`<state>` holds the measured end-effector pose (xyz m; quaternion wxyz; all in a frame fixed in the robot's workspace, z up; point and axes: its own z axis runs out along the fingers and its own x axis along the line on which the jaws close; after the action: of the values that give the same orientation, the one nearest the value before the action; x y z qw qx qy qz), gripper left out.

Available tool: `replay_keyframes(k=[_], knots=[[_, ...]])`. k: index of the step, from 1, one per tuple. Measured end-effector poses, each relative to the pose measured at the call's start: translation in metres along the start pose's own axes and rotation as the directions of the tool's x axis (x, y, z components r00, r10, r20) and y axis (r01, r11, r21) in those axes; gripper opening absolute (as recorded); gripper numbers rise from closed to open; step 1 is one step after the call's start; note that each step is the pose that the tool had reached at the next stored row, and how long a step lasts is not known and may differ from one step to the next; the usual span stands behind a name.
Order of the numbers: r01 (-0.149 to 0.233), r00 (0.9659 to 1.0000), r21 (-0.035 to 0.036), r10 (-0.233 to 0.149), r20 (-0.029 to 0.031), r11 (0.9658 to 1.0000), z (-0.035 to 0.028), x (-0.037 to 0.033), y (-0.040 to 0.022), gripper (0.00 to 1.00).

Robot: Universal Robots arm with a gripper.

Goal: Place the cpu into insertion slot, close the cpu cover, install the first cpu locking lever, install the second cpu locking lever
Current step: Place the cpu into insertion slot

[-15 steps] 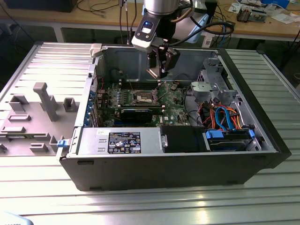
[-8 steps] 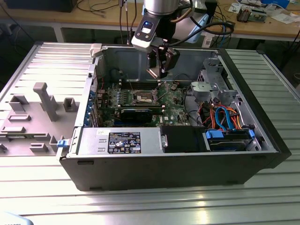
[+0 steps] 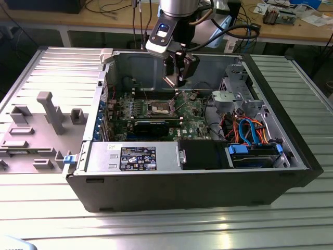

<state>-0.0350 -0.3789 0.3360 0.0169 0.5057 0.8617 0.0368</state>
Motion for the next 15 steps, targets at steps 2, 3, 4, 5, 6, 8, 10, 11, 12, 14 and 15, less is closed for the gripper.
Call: replay_keyframes(k=[2, 3, 4, 5, 6, 8, 10, 11, 12, 14, 15], knots=[[-0.001, 1.0000, 0.0000, 0.001, 0.0002, 1.0000, 0.0000, 0.0000, 0.0000, 0.54], [-0.002, 1.0000, 0.0000, 0.002, 0.0003, 1.0000, 0.0001, 0.0000, 0.0000, 0.54], [-0.004, 1.0000, 0.0000, 0.004, 0.0004, 1.0000, 0.0001, 0.0000, 0.0000, 0.54], [-0.005, 1.0000, 0.0000, 0.005, 0.0005, 1.0000, 0.0002, 0.0000, 0.0000, 0.54], [-0.007, 1.0000, -0.0001, 0.007, 0.0006, 1.0000, 0.0002, 0.0000, 0.0000, 0.54], [-0.010, 1.0000, 0.0000, 0.010, 0.0009, 1.0000, 0.0003, 0.0000, 0.0000, 0.54], [-0.011, 0.9999, -0.0001, 0.011, 0.0010, 0.9999, 0.0003, 0.0000, 0.0000, 0.54], [-0.012, 0.9999, -0.0001, 0.012, 0.0011, 0.9999, 0.0004, 0.0000, 0.0000, 0.54], [-0.013, 0.9999, -0.0001, 0.013, 0.0011, 0.9999, 0.0004, 0.0000, 0.0000, 0.54], [-0.015, 0.9999, -0.0001, 0.015, 0.0013, 0.9999, 0.0004, 0.0000, 0.0000, 0.54], [-0.016, 0.9999, -0.0002, 0.016, 0.0013, 0.9999, 0.0005, 0.0000, 0.0000, 0.54]])
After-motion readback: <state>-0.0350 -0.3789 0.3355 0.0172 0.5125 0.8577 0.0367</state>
